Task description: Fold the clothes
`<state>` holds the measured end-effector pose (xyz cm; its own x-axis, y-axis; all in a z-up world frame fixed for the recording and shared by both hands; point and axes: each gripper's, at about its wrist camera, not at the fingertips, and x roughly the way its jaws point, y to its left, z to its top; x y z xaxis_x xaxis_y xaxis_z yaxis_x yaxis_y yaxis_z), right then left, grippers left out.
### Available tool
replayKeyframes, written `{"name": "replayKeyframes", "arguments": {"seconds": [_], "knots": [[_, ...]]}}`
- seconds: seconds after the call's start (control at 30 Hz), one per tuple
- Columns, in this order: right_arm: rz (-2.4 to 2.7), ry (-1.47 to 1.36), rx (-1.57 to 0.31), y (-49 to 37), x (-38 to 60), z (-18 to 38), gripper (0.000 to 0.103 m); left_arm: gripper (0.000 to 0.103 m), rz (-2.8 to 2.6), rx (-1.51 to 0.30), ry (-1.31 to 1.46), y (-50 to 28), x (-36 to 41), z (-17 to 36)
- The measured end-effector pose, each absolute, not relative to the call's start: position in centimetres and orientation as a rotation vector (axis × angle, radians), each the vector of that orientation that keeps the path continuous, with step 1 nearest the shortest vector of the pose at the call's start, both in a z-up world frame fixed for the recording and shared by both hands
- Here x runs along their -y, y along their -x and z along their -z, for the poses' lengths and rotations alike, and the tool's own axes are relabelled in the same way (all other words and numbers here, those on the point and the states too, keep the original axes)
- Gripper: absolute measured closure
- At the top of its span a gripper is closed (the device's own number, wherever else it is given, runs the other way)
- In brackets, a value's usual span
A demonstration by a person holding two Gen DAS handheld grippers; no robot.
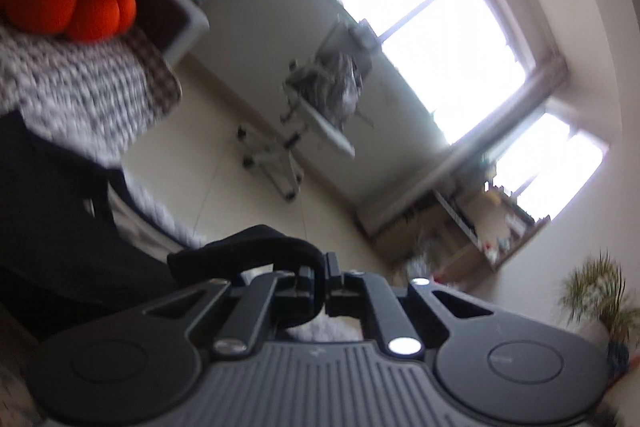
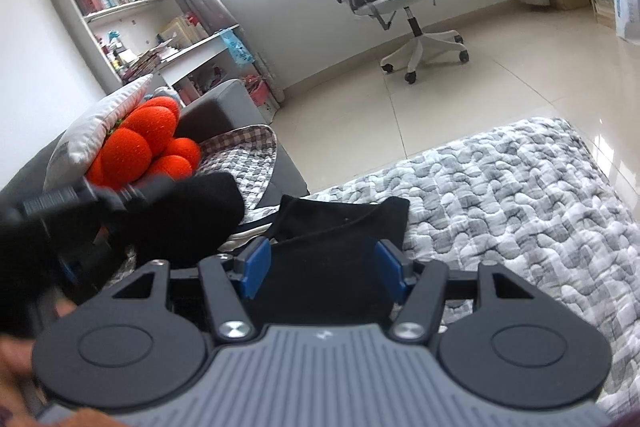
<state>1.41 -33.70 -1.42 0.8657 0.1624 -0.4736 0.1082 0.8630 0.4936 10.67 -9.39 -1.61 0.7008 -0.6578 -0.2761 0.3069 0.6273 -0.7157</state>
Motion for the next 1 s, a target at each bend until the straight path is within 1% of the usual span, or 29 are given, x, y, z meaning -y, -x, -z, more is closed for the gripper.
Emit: {"name": "replayKeyframes", "arguments": {"seconds": [0.17, 0.3, 0.47, 0.63, 0.93, 1.0], "knots": [[-0.027, -0.578, -0.527, -1.1, 34.6, 1.6, 0.041, 0.099, 0.643, -0.642, 0.638, -9.8, 11.2, 4.6], [-0.024, -0.604, -0.525, -0.8, 35.2, 1.6, 0.041, 0.099, 0.689, -0.679, 0.572, -9.1, 12.2, 5.8], [-0.024, -0.631, -0.523, -0.6, 35.7, 1.7, 0.041, 0.094, 0.751, -0.720, 0.453, -8.8, 13.4, 6.0], [-0.027, -0.639, -0.524, -0.7, 35.9, 1.7, 0.041, 0.089, 0.834, -0.693, 0.323, -8.5, 14.1, 5.1], [-0.059, -0.679, -0.525, -0.8, 36.3, 1.9, 0.041, 0.078, 0.930, -0.627, 0.007, -7.2, 15.8, 4.7], [-0.086, -0.683, -0.519, -0.9, 36.1, 1.9, 0.041, 0.067, 0.945, -0.624, -0.010, -7.0, 15.8, 4.8]]}}
